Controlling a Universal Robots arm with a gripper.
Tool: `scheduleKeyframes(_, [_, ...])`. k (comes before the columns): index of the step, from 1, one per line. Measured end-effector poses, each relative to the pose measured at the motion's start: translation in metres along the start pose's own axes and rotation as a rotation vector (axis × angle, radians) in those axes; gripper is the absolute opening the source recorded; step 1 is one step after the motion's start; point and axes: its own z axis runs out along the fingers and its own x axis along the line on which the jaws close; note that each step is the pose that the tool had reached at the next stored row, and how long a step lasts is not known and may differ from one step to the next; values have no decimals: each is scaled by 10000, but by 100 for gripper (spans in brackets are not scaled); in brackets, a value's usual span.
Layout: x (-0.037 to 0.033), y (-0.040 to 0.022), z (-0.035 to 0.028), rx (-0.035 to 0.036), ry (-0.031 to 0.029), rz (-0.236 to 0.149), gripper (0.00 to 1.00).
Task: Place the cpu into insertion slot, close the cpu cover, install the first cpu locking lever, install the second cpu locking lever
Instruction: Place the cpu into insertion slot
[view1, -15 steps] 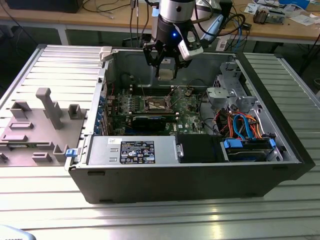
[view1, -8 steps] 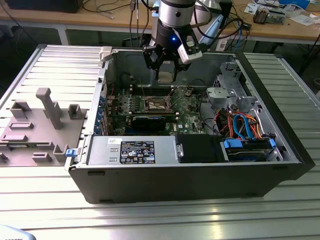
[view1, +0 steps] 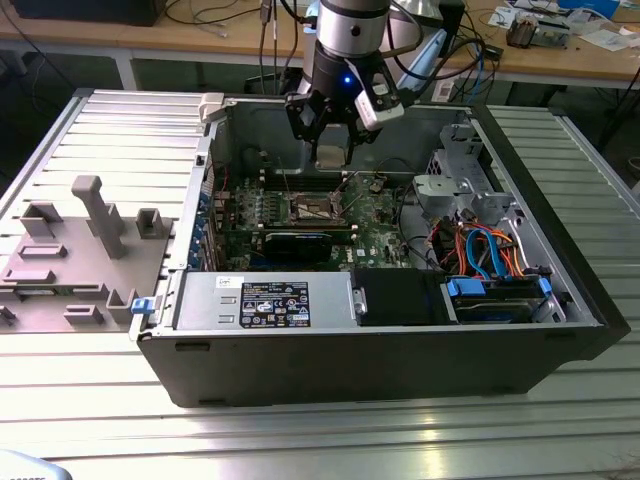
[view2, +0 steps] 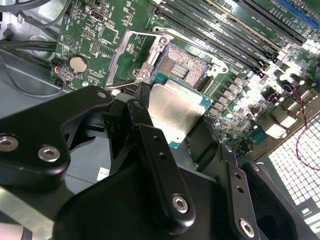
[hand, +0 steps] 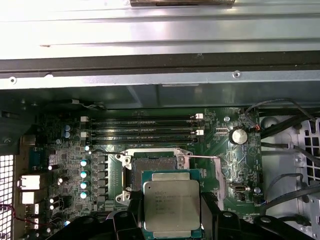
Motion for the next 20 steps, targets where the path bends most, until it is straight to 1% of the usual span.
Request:
scheduleKeyframes(5, [16,-1,4,0,0,0,55])
scheduleKeyframes(20, [17,-1,5,-3,-12,135,55])
